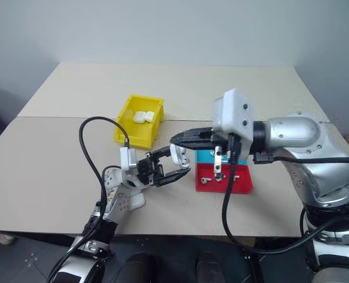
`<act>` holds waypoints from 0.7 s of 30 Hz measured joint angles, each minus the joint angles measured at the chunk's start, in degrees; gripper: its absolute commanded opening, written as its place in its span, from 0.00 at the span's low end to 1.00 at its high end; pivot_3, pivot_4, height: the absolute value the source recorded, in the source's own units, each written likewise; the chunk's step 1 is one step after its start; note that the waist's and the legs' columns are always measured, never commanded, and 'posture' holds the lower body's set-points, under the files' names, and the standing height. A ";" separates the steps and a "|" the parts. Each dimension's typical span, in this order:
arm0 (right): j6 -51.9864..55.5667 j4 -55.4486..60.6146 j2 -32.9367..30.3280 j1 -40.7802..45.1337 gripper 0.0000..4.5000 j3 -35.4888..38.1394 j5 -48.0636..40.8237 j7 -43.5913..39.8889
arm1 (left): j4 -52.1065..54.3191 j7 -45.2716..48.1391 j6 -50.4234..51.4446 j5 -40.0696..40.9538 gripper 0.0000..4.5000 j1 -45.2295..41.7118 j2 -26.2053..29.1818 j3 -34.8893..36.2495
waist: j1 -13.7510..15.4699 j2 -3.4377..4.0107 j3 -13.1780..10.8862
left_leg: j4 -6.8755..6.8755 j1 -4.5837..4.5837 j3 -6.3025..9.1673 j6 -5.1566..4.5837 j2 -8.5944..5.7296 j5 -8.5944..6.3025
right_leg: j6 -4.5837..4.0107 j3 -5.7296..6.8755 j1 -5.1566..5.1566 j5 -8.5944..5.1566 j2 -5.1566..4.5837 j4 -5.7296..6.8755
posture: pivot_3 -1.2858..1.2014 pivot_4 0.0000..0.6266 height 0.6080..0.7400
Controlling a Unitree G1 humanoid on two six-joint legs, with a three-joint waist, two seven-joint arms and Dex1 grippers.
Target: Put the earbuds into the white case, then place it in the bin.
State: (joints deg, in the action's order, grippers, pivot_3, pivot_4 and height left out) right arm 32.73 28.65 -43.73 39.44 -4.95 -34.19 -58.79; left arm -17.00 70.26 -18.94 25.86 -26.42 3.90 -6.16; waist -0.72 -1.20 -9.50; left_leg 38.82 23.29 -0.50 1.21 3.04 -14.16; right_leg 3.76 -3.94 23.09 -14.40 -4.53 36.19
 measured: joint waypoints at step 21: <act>-2.40 0.14 -1.35 -1.12 0.01 -5.23 8.36 -1.53 | 0.74 0.40 0.37 -0.20 0.62 0.29 0.70 -0.02 | 0.01 0.00 0.00 | -0.01 0.00 0.00 0.00 0.00 0.00 | 0.00 0.00 0.00 0.00 0.00 -0.01 | 0.52 0.24 1.00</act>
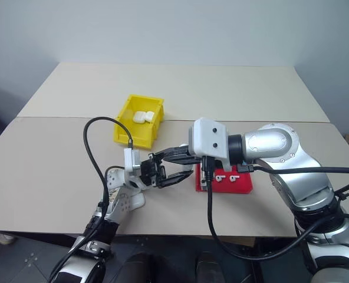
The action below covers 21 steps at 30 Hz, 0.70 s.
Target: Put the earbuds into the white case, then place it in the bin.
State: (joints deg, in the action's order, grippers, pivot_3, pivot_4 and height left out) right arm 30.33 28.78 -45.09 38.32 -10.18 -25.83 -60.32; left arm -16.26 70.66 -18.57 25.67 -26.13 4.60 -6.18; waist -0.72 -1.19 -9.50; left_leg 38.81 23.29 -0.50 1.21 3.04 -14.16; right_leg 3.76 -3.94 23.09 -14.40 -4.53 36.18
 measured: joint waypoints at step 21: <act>6.94 -2.97 0.76 -5.13 0.01 21.39 -15.43 10.46 | 15.59 -34.50 15.53 -8.11 0.62 -7.28 5.58 9.52 | 0.26 -0.04 -0.02 | 0.01 0.03 0.09 0.00 -0.02 0.00 | 0.02 0.04 -0.04 0.01 -0.02 0.00 | 0.52 0.24 1.00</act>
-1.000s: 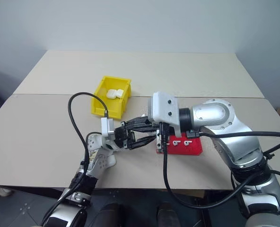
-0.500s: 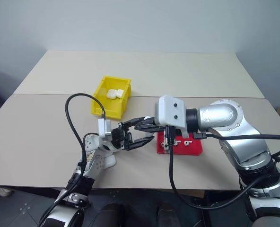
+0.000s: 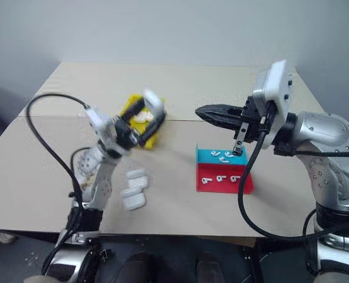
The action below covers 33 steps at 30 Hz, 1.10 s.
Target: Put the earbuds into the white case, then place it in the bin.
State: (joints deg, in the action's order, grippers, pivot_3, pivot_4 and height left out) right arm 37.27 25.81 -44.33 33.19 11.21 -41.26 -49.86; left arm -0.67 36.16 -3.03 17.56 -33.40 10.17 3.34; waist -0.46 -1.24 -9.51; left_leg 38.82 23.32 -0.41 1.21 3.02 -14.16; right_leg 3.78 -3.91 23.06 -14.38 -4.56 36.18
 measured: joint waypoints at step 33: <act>-0.59 3.00 0.94 -10.52 0.00 0.60 5.16 7.45 | -25.92 -23.33 19.55 -14.95 0.99 -16.77 3.13 -0.82 | 0.25 -0.04 -0.02 | -0.04 0.09 0.00 0.03 -0.04 0.02 | 0.01 0.02 0.09 0.01 0.00 -0.02 | 0.52 0.24 1.00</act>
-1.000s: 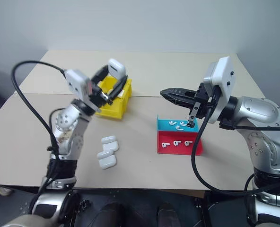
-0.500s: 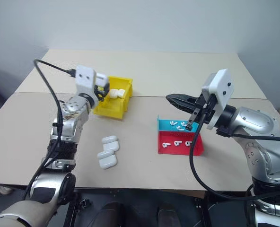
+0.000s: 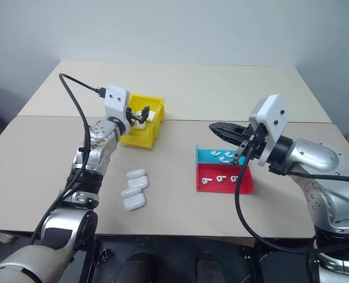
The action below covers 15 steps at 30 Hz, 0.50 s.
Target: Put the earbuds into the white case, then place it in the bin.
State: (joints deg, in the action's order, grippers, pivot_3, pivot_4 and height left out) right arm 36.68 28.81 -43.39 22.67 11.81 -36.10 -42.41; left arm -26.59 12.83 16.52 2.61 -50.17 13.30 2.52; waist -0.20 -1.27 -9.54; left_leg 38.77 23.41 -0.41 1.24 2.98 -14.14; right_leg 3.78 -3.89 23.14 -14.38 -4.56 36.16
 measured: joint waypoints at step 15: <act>-23.89 -9.63 -10.31 -21.92 0.00 9.57 11.16 -18.66 | 40.08 27.24 16.51 27.46 0.99 31.51 23.54 15.13 | -0.85 0.01 0.01 | 0.01 -0.22 -0.06 0.01 0.06 0.00 | -0.01 -0.05 -0.12 -0.02 0.01 0.07 | 0.52 0.24 1.00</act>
State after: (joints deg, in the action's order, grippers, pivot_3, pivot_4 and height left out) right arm 12.79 19.18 -53.69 0.75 21.38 -24.94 -61.08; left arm 13.49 40.07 33.03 30.06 -18.67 36.83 17.66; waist -1.05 -1.26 -9.53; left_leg 38.78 23.19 -0.47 1.25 3.04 -14.14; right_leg 3.77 -3.93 23.03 -14.39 -4.55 36.23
